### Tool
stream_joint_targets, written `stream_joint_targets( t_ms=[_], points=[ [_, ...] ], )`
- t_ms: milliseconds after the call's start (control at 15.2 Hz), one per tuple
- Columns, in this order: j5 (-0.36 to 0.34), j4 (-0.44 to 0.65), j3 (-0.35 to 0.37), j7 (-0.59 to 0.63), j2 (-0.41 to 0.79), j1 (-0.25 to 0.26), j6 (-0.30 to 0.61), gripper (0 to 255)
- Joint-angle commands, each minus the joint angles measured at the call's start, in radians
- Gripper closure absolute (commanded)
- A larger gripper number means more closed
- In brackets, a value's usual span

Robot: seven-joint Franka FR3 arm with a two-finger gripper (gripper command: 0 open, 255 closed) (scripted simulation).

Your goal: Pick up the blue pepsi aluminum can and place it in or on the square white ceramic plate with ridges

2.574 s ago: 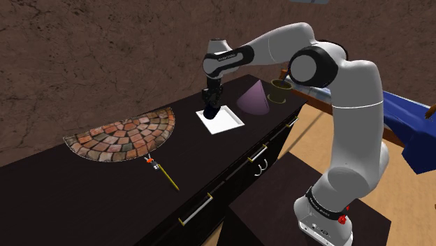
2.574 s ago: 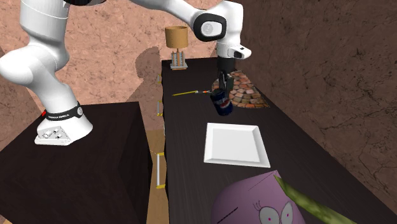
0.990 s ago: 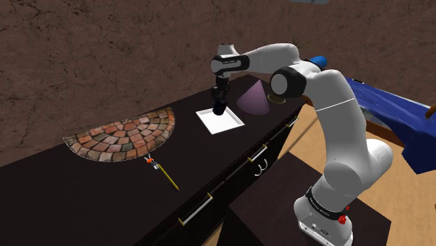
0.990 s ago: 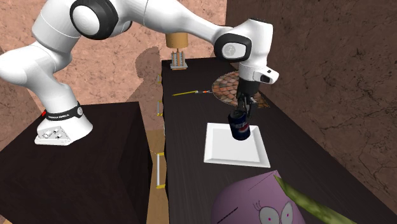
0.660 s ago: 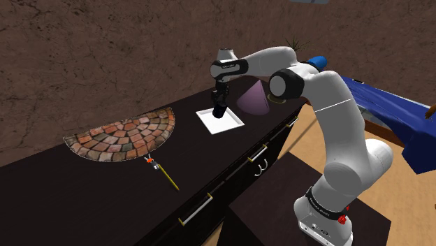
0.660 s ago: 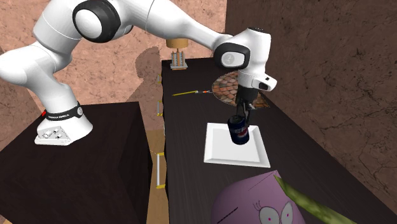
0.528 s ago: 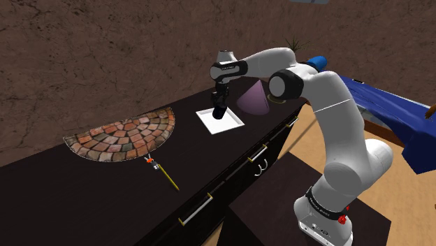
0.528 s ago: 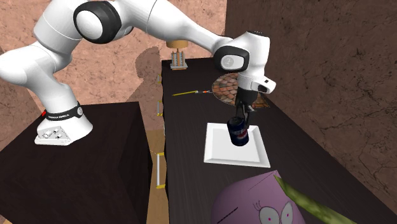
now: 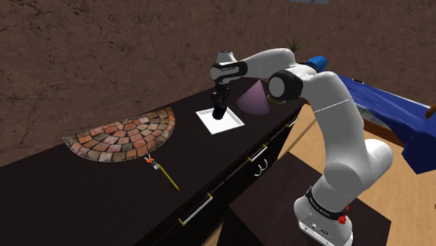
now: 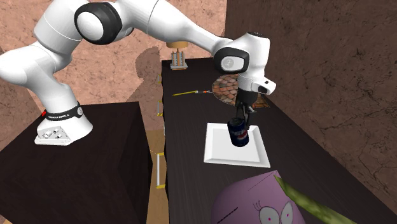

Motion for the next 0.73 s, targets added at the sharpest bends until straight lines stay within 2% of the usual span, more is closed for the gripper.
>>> stream_joint_targets(
  t_ms=[0,330,660],
  points=[
    [0.0,-0.001,0.0,0.0,0.002,0.0,0.0,0],
    [0.0,-0.002,0.0,0.0,0.001,0.0,0.0,0],
    [-0.001,0.028,-0.001,0.0,-0.056,0.0,-0.087,0]
  ],
)
